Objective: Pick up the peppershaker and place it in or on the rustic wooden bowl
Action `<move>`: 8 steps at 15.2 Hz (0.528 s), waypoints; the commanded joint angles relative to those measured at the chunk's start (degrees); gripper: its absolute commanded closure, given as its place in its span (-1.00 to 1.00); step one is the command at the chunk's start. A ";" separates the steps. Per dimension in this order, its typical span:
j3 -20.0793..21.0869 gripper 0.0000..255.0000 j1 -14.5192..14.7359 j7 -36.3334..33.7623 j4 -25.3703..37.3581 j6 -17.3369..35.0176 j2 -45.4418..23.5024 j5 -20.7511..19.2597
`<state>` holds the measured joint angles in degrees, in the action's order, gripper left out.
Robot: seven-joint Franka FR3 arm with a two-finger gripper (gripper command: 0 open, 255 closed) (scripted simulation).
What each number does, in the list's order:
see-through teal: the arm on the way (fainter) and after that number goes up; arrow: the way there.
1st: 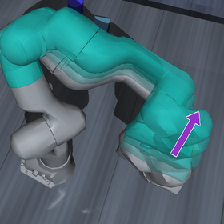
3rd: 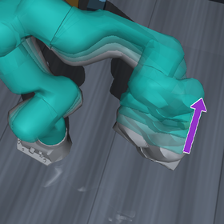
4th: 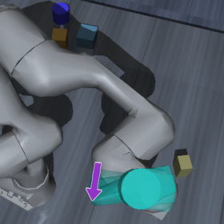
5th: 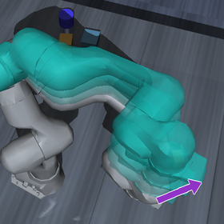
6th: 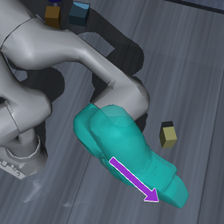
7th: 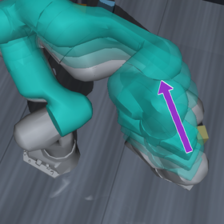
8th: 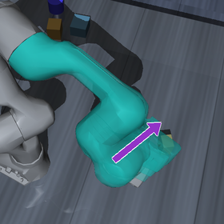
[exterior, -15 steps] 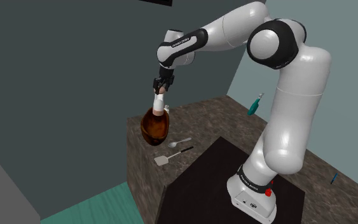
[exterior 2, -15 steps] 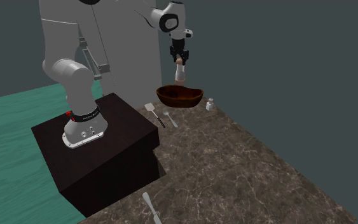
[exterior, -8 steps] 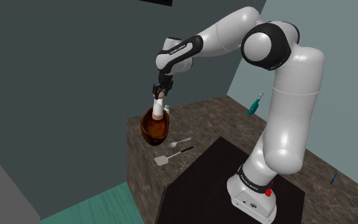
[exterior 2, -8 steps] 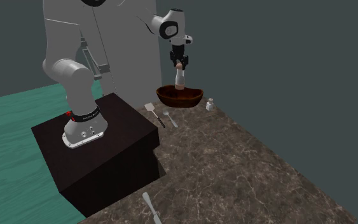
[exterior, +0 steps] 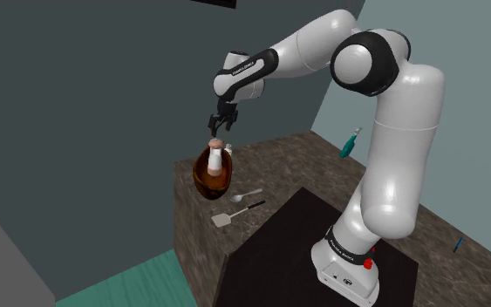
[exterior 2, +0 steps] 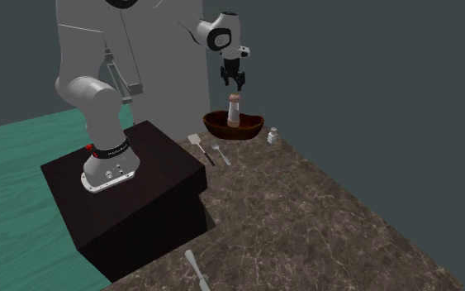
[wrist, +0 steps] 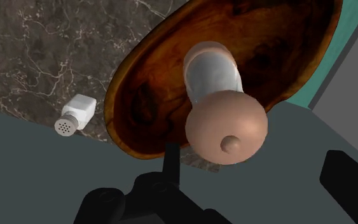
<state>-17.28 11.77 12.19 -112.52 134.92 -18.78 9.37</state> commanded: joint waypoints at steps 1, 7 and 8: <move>0.00 -1.00 0.00 0.00 0.00 0.00 0.00 0.00; -0.74 -1.00 0.54 -1.14 1.09 -4.57 3.68 -1.75; -0.88 -1.00 0.65 -1.42 1.50 -5.81 4.57 -2.18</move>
<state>-17.97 12.21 11.23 -111.53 130.73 -15.34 7.78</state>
